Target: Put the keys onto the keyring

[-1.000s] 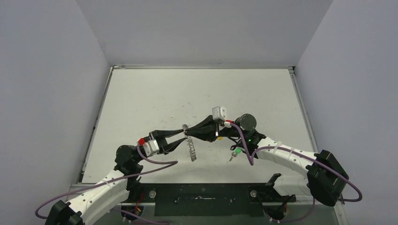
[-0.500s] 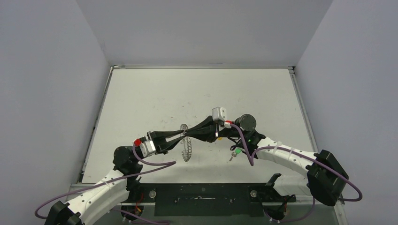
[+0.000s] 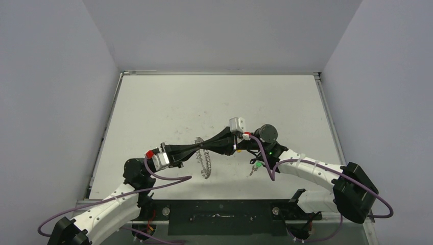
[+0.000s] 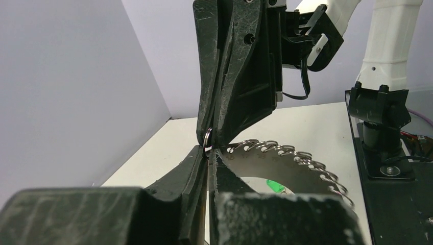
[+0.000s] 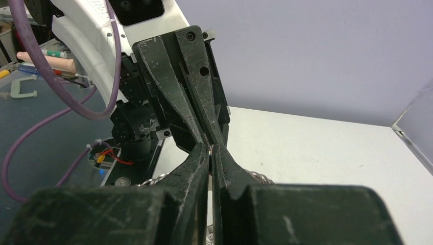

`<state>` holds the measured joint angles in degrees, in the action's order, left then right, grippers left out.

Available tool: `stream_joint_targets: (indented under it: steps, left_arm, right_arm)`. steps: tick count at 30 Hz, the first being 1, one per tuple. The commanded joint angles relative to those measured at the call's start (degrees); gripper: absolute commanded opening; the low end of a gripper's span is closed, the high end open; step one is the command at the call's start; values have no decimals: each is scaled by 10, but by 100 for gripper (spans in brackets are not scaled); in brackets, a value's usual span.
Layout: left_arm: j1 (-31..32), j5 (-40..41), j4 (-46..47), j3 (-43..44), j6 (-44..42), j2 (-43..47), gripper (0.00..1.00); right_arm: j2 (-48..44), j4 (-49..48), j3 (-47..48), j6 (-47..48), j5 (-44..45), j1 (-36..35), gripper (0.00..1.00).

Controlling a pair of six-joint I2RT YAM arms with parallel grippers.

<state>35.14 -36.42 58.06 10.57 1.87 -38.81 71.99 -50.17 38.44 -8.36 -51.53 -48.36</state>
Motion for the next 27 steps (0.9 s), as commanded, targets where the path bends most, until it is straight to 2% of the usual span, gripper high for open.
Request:
stream_joint_targets:
  steps: [1,6,14,20,25,27]
  left_arm:
    - [5,-4,-11,34,-7,-1,0]
    - [5,22,-30,26,-7,17,0]
    - [5,36,-115,33,-10,50,0]
    - [5,30,-127,38,-2,47,0]
    - [5,23,-136,43,1,39,0]
    - [5,22,-143,45,1,38,0]
  right_arm:
    - [-5,-25,15,13,-12,-8,0]
    - [-15,46,16,57,-11,-7,0]
    - [-42,241,38,193,4,-7,6]
    - [-47,317,47,253,16,-7,12]
    - [-50,359,53,285,31,-7,13]
    - [-52,368,55,292,35,-6,9]
